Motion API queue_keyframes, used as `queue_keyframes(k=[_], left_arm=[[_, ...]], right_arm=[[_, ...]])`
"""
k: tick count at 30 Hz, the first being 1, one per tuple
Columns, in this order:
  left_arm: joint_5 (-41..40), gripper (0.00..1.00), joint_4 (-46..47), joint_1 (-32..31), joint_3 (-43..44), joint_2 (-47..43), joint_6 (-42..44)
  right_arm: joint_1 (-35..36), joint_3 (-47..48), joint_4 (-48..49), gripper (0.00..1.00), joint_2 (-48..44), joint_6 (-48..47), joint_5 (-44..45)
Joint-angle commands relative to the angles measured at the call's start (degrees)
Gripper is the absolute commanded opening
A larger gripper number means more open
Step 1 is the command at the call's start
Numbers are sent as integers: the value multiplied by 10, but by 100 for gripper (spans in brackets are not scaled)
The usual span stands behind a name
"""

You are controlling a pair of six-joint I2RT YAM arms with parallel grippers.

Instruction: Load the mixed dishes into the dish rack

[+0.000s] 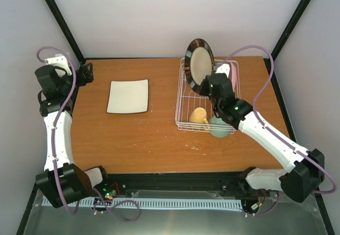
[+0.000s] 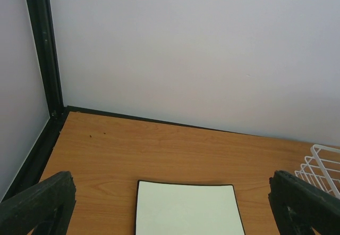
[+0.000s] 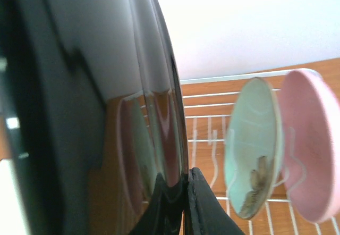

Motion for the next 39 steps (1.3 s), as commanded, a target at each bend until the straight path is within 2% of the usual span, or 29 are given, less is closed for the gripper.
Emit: queue_keyframes(k=[1, 5, 13, 23, 39], left_arm=[[-8, 100, 8, 1, -2, 3, 6], [-11, 100, 7, 1, -8, 6, 9], [-22, 100, 7, 1, -16, 10, 14], [-30, 100, 11, 1, -25, 7, 19], [-59, 100, 28, 1, -23, 14, 28]], right_arm=[[2, 13, 61, 3, -12, 73, 139], [2, 20, 31, 3, 7, 110, 197], [0, 34, -17, 3, 55, 163, 250], [-6, 27, -27, 3, 93, 194, 250], [-41, 66, 8, 3, 170, 183, 202]])
